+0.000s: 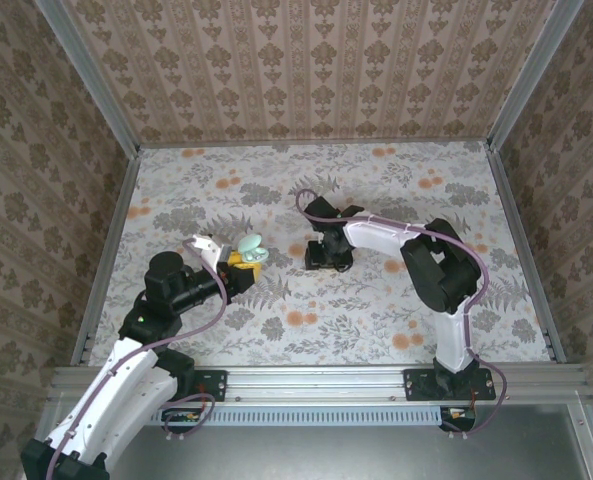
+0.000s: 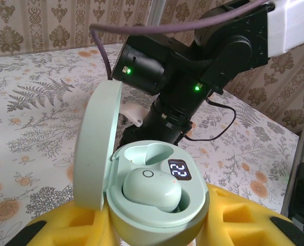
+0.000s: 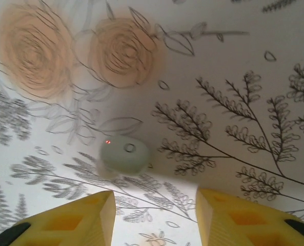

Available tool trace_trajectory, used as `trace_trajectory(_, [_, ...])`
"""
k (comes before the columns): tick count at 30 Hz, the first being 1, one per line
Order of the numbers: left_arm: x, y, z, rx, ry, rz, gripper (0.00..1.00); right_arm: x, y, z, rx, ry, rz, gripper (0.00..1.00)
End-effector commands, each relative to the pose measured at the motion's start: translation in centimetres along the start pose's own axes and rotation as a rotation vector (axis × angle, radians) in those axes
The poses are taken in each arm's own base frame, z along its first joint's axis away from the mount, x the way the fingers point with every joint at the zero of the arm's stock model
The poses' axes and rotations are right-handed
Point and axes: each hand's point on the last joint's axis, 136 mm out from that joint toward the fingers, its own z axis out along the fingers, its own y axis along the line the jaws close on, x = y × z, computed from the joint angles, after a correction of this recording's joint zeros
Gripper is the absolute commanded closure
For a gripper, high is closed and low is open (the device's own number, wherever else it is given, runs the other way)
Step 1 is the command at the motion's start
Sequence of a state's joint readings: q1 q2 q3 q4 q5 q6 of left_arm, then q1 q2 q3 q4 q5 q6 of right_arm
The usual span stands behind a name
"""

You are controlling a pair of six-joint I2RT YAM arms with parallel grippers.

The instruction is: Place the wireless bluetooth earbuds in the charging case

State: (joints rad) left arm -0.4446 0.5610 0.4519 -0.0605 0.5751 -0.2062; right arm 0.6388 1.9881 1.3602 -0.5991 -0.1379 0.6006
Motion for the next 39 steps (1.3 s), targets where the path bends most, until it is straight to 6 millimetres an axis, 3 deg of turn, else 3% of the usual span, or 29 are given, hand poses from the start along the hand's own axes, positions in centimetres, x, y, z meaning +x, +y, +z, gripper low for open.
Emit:
trace_trajectory(1, [-0.5,-0.2,0.0,0.009,-0.021,0.027,0.82,0.5,1.5,-0.1,-0.053,0.003,0.025,0.54])
trace_trajectory(11, [-0.4,-0.5,-0.4,0.007,-0.015,0.035,0.82,-1.8,2.6,0.5,-0.033,-0.007,-0.028,0.54])
trace_trajectory(21, [-0.1,-0.4,-0.5,-0.001,-0.006,0.033,0.82,-3.0,2.2,0.8,0.044,-0.004,-0.092,0.54])
trace_trajectory(31, [-0.1,-0.2,-0.4,-0.007,-0.010,0.037,0.82,-4.0,0.8,-3.0,0.198,-0.077,-0.182,0.52])
trace_trajectory(35, [-0.1,-0.1,-0.2,-0.003,-0.009,0.035,0.82,-4.3,1.8,-4.1,0.223,-0.114,-0.243,0.52])
trace_trajectory(39, [-0.2,-0.2,-0.2,0.001,-0.009,0.035,0.82,-4.2,2.6,-3.9,0.272,-0.116,-0.313,0.54])
